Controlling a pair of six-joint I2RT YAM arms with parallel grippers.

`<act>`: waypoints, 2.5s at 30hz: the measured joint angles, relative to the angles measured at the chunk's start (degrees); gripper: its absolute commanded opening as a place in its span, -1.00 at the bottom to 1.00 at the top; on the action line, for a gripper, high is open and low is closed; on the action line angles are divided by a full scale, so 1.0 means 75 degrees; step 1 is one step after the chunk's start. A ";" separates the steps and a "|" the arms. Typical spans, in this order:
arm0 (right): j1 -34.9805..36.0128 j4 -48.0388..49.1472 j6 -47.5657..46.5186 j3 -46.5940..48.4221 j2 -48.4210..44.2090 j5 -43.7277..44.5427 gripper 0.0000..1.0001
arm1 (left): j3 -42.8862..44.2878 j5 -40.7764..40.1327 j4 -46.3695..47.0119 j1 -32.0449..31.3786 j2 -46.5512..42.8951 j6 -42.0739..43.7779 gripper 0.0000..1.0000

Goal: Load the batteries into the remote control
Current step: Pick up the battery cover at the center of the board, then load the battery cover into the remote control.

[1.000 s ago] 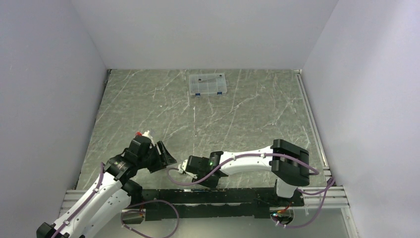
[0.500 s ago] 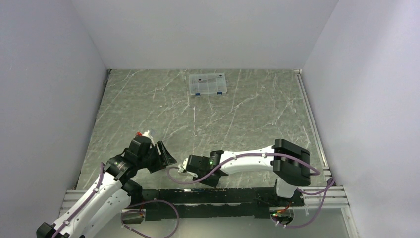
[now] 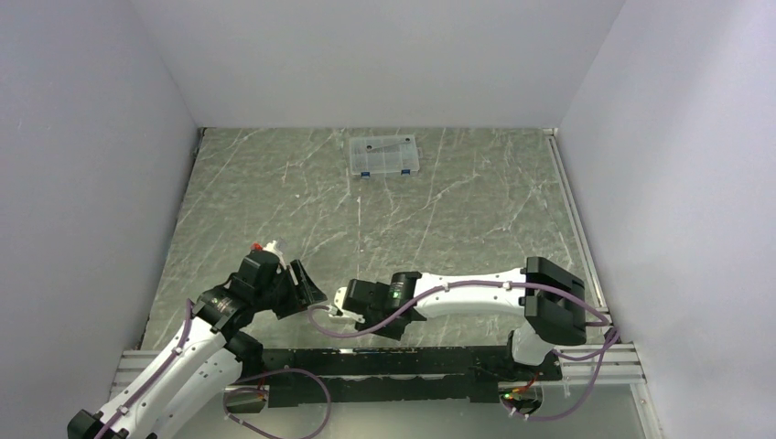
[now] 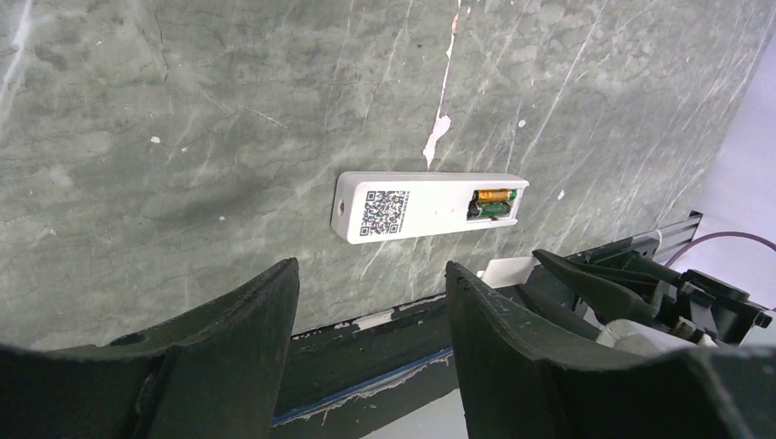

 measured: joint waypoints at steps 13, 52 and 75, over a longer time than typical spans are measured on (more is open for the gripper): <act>-0.0481 -0.0178 -0.0968 0.0460 0.0000 0.0105 -0.70 | 0.0000 0.0079 0.0006 0.0000 0.0000 0.0006 0.32; -0.1075 0.0207 -0.1848 0.0414 0.0443 -0.0382 -0.69 | 0.0000 0.0187 0.0058 0.0000 0.0096 0.0029 0.38; -0.1116 0.0213 -0.1894 0.0382 0.0562 -0.0580 -0.58 | 0.0000 0.0187 0.0058 0.0000 0.0102 0.0082 0.42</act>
